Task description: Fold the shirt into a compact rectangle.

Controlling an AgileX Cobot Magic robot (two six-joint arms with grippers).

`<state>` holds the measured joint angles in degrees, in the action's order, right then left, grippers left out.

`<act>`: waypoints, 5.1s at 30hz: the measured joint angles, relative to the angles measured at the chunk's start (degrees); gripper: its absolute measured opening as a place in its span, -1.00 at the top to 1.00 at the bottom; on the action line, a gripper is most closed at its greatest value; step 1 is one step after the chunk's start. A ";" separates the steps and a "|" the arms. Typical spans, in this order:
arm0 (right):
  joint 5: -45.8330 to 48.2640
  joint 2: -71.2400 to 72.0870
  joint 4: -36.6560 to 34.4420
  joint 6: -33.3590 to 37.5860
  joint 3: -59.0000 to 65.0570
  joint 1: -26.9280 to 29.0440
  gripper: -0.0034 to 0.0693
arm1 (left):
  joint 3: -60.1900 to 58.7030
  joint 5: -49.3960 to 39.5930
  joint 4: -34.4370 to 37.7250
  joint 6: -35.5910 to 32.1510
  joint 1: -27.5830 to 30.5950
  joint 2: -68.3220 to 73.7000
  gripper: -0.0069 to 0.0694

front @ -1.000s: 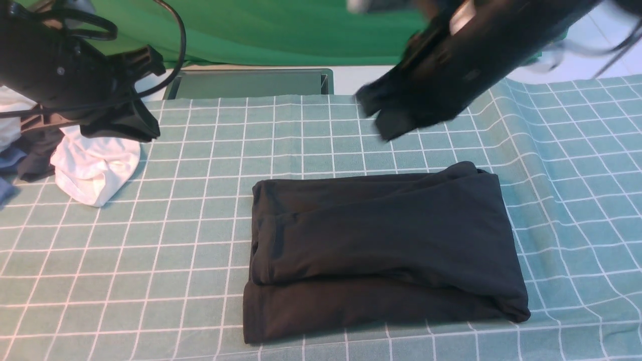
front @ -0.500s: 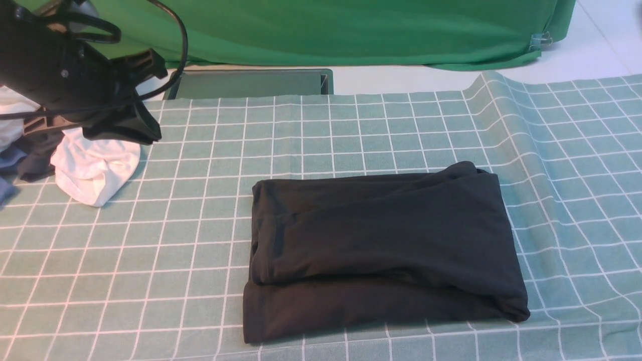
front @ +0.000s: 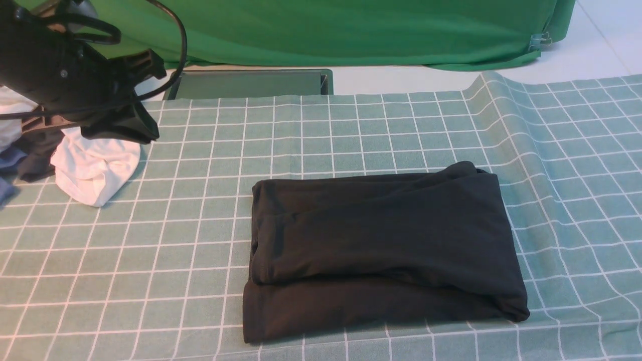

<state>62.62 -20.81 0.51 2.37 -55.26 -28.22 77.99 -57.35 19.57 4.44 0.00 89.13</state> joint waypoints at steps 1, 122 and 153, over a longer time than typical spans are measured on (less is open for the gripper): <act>0.82 0.71 0.00 0.00 0.60 0.00 0.75 | 0.00 0.17 0.00 0.00 0.00 0.00 0.77; -48.12 20.81 3.32 5.75 55.65 26.95 0.25 | -23.50 3.63 -2.30 -8.08 0.00 -33.10 0.77; -48.12 20.81 3.32 5.59 55.65 26.95 0.25 | -49.10 27.52 1.99 -7.95 0.00 -75.83 0.77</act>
<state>14.49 0.00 3.83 7.96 0.39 -1.27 28.89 -29.83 21.55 -3.51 0.00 13.30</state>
